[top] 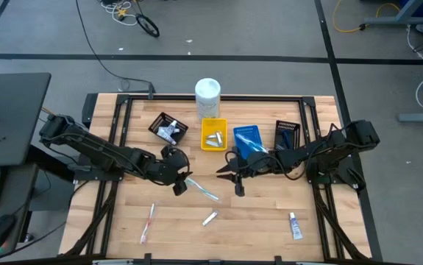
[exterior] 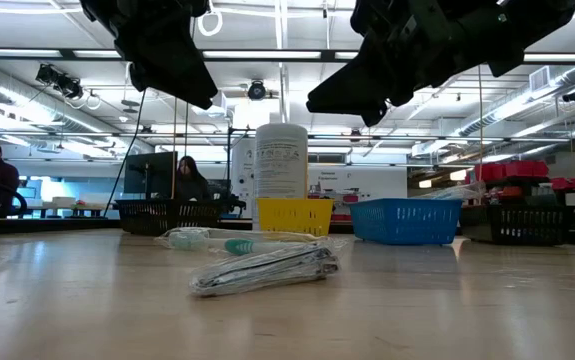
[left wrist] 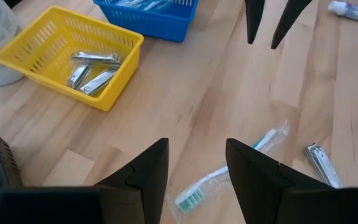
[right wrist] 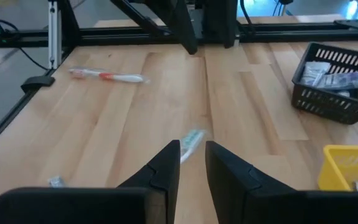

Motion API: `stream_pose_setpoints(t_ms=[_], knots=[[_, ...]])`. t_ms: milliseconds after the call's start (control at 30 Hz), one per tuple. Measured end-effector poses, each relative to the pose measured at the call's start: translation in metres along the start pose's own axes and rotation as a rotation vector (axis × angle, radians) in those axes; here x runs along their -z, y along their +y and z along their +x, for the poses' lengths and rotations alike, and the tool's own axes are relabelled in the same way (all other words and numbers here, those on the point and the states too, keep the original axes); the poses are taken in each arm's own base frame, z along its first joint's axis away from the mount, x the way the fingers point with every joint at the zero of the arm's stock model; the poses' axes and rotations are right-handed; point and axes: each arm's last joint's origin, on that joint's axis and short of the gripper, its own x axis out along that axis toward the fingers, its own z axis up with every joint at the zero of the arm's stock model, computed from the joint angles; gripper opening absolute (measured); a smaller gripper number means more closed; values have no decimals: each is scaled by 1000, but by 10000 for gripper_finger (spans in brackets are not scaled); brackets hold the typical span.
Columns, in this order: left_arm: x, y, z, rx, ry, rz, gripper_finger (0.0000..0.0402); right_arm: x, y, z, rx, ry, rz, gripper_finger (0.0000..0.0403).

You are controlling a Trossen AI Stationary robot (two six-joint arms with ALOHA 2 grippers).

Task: Pick & Place Travel size toiletries
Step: Put the green toothbrush into the blue bin

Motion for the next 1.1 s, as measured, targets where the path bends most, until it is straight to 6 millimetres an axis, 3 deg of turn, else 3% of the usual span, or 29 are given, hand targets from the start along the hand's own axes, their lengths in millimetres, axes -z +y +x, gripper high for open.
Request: stream_pose_setpoints(t_ms=[667,900,1100], knots=[[-9,-5,0,40,-88,170,169,1,6,-1,-6,4,140,89],[-12,-7,-1,53,-122,196,169,9,4,5,43,41,182,166],[-14,-8,-1,61,-137,182,169,38,16,36,21,53,162,205]])
